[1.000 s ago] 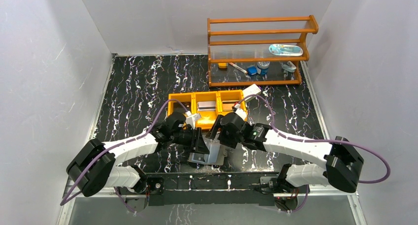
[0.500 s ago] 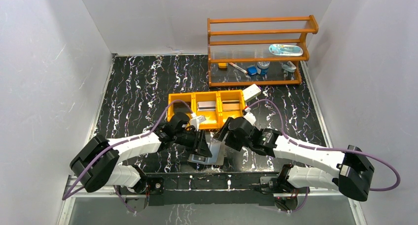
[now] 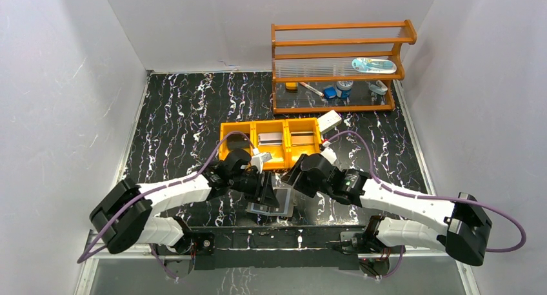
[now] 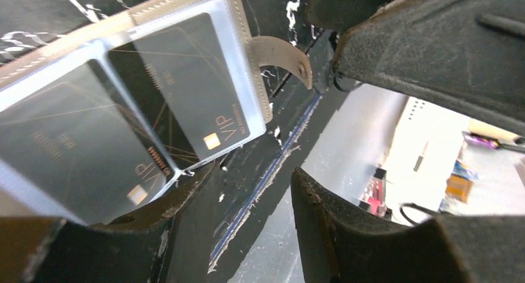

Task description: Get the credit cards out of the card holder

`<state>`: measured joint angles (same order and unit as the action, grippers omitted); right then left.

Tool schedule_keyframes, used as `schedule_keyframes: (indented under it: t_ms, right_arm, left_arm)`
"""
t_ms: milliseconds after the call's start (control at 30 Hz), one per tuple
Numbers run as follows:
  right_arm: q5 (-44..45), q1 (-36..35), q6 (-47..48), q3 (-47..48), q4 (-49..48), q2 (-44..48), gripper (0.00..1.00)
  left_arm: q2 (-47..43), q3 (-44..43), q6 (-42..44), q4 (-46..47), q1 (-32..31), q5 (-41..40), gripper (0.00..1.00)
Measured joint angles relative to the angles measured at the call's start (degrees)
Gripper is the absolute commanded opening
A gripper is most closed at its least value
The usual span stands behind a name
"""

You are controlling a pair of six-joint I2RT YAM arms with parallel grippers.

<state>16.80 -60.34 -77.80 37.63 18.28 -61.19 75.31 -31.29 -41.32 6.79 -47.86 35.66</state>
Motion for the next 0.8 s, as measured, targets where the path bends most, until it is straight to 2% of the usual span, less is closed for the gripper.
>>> schedule_keyframes:
  t_ms: [367, 667, 800]
  right_arm:
    - [-1.5, 0.0, 1.0, 0.0, -2.0, -1.4, 0.54]
    - [-6.3, 0.0, 2.2, 0.0, -4.9, -8.7, 0.53]
    - [-8.3, 0.5, 2.2, -1.1, -6.8, -12.2, 0.50]
  left_arm:
    - [-7.8, -2.1, 2.0, -13.0, 0.0, -16.3, 0.49]
    - [-7.9, -2.1, 0.9, -14.8, 0.0, -19.7, 0.53]
    - [-7.9, -2.1, 0.7, -14.6, 0.0, -19.6, 0.54]
